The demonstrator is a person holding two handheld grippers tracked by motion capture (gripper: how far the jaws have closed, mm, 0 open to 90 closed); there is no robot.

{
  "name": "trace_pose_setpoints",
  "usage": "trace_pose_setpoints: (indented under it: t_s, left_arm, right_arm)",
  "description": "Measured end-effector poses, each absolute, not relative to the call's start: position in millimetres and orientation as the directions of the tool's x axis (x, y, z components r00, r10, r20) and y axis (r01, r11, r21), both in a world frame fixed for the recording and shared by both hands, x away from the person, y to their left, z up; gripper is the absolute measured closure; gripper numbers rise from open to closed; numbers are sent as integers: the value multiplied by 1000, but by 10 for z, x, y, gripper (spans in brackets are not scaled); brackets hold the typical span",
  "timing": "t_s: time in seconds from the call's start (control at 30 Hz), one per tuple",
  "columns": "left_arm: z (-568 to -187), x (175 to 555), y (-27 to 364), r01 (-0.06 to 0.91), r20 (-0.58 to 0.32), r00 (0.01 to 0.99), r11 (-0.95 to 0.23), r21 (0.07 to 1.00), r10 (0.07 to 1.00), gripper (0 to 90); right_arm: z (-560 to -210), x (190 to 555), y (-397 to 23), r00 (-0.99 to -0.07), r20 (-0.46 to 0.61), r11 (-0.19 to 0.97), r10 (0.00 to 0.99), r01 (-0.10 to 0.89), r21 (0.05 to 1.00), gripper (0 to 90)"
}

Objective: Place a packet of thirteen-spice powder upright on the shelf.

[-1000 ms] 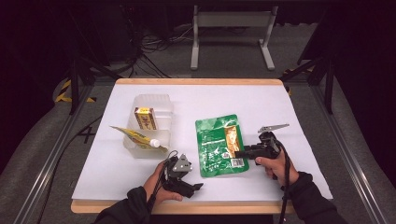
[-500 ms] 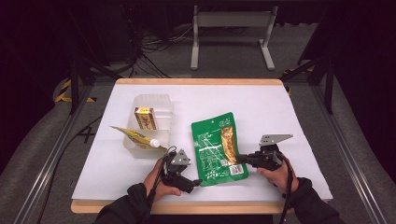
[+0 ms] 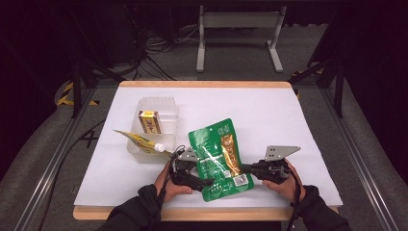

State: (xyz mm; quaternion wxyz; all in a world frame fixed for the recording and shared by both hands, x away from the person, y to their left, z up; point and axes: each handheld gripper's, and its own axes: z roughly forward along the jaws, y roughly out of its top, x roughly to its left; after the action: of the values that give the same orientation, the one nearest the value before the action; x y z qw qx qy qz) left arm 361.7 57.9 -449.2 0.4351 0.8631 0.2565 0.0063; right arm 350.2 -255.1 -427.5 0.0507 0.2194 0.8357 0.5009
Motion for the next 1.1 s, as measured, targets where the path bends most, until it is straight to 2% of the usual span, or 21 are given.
trace_pose_setpoints:
  t_s: [0.07,0.1,0.13,0.27,0.3,0.37,0.57,0.67,0.77,0.93,1.1]
  left_arm:
    - [-4463,3609,611,422,-188,866,-476,772,463,319]
    - [-4463,3609,611,422,-188,866,-476,772,463,357]
    - [-4453,3602,622,412,-176,866,-470,781,467,357]
    - [-4421,3564,616,360,-102,867,-471,806,488,526]
    - [-4411,3558,615,349,-86,867,-474,808,492,613]
    - [-4391,3561,617,332,-83,872,-458,824,483,657]
    - [-4273,3485,534,232,0,896,-468,853,444,745]
    - [-4208,3439,540,180,55,894,-468,865,445,766]
    - [-4136,3388,552,118,120,889,-475,872,442,781]
    - [-4093,3369,581,86,135,892,-457,885,431,807]
    - [-4058,3325,574,31,176,902,-465,885,395,827]
  right_arm:
    - [-4281,3496,-2551,-902,112,414,416,298,860,885]
    - [-4281,3496,-2551,-902,112,414,416,298,860,885]
    - [-4282,3497,-2555,-903,101,421,418,291,859,873]
    - [-4286,3497,-2530,-902,85,442,422,287,850,794]
    - [-4286,3499,-2525,-901,85,442,425,289,849,784]
    - [-4278,3506,-2534,-896,83,436,435,291,852,745]
    - [-4223,3510,-2557,-893,67,432,445,280,858,617]
    - [-4188,3509,-2579,-893,77,412,444,279,867,609]
    - [-4094,3514,-2562,-894,78,387,441,269,882,544]
    - [-3986,3510,-2513,-887,49,371,459,242,897,443]
    - [-3905,3526,-2540,-871,37,336,489,228,914,427]
